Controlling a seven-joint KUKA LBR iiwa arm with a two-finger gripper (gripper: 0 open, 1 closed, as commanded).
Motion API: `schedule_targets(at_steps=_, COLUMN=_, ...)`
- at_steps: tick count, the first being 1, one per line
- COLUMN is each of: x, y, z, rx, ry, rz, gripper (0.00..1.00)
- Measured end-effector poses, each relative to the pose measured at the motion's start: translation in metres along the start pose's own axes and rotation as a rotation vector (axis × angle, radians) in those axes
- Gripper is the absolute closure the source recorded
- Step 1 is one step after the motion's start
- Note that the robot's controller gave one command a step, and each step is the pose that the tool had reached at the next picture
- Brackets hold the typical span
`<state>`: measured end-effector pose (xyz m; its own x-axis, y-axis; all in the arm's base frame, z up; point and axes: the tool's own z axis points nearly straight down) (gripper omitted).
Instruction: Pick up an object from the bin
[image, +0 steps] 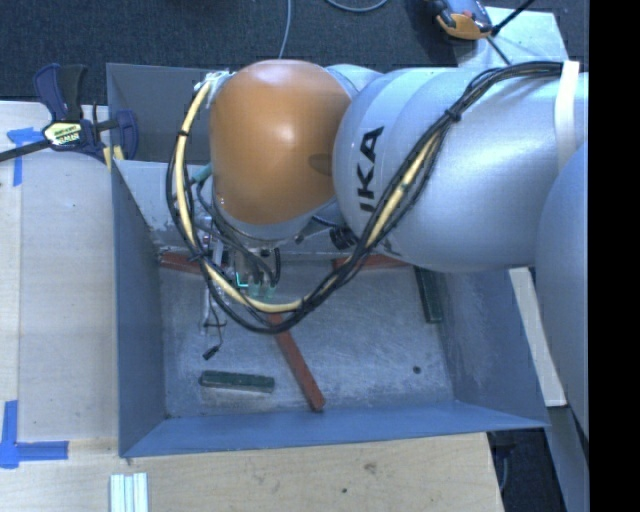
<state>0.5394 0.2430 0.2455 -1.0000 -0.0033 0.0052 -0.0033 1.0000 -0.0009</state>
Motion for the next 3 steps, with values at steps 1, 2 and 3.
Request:
schedule_targets(at_steps=1, x=-0.002, y=-0.001, z=-0.005, rx=-0.002, ry=-0.008, rz=0.004, gripper=0.0)
schedule_targets(at_steps=2, x=0.022, y=-0.04, z=0.08, rx=-0.003, ry=-0.01, rz=0.001, gripper=0.0)
schedule_targets(at_steps=3, x=0.037, y=-0.075, z=0.089, rx=0.0, ry=-0.005, rz=-0.207, gripper=0.0)
